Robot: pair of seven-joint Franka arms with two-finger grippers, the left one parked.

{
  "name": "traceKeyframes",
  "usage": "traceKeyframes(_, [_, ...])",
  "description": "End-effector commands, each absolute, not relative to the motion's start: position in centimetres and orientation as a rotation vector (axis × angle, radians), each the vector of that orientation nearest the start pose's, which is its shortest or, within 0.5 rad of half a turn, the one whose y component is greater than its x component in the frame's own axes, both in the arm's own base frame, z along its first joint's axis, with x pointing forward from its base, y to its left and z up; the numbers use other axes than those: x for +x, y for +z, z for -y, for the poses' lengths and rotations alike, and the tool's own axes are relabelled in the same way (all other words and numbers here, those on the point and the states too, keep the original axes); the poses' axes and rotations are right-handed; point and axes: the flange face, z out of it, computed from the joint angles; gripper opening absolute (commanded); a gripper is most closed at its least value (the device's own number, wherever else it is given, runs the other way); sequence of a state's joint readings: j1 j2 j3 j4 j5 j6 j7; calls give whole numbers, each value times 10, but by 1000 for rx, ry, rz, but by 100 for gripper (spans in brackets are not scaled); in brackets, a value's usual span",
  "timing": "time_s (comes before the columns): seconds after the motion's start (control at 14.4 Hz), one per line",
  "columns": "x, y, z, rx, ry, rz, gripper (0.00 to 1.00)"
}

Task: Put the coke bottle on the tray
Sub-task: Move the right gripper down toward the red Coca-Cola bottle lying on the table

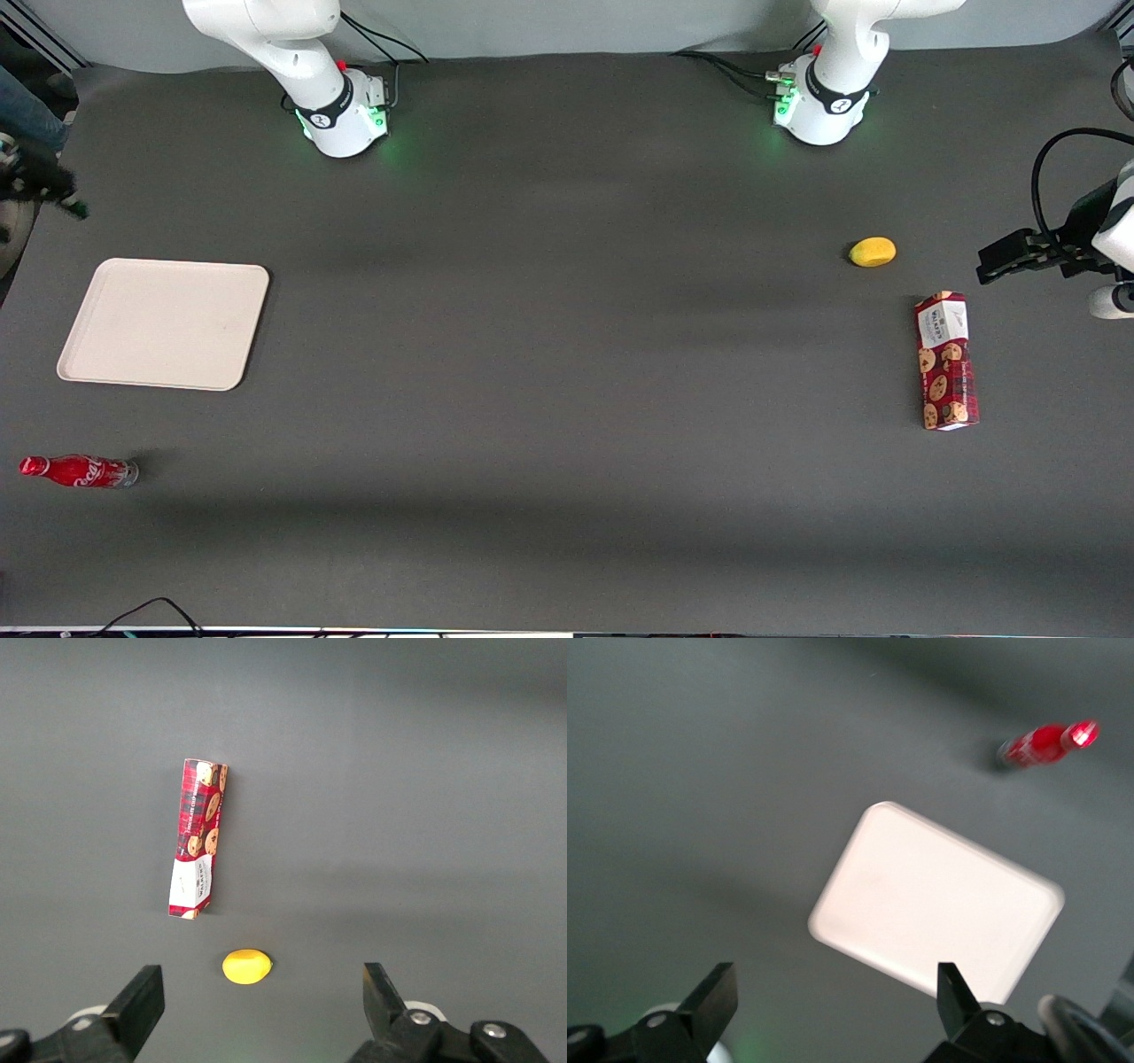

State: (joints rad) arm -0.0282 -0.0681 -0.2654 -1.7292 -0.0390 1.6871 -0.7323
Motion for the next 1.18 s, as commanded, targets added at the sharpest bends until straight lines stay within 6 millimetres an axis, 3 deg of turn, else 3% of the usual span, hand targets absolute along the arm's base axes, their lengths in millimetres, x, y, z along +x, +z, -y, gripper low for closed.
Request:
traceKeyframes(0.0, [573,562,199,-3055,-9,1031,100])
traceKeyframes(0.35, [621,497,287,-2954,-154,1361,100])
traceKeyframes(0.56, [646,459,315,-2849,-232,1513,100])
traceKeyframes(0.77, [657,448,321,-2858,-297,1588,100])
traceKeyframes(1.11, [686,394,306,-2813,-365,1626,100])
